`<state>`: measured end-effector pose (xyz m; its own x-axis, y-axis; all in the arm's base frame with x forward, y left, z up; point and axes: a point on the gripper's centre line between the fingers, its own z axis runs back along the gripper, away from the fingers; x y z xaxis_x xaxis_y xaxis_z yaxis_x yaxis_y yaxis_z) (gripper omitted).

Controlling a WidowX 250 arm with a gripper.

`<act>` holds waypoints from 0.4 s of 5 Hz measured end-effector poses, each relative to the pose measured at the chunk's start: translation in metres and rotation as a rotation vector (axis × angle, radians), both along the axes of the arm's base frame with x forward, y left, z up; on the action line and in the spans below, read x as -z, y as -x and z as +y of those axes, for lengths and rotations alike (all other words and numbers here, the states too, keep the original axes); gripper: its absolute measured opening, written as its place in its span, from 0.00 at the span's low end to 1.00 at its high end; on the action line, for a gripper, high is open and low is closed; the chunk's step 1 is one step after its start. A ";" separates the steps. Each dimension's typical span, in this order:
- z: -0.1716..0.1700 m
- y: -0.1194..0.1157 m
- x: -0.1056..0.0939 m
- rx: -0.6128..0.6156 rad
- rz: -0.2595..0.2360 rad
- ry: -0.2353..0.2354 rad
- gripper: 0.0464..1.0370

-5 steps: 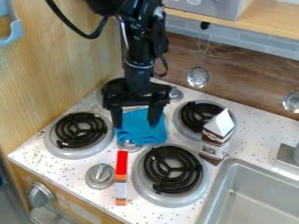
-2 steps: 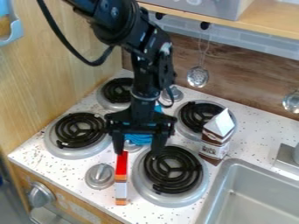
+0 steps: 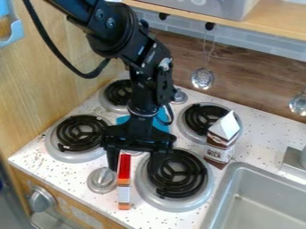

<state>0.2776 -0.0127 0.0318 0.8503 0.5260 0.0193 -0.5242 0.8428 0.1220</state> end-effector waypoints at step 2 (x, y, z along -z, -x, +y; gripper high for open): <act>0.011 0.017 0.009 0.020 0.011 -0.018 0.96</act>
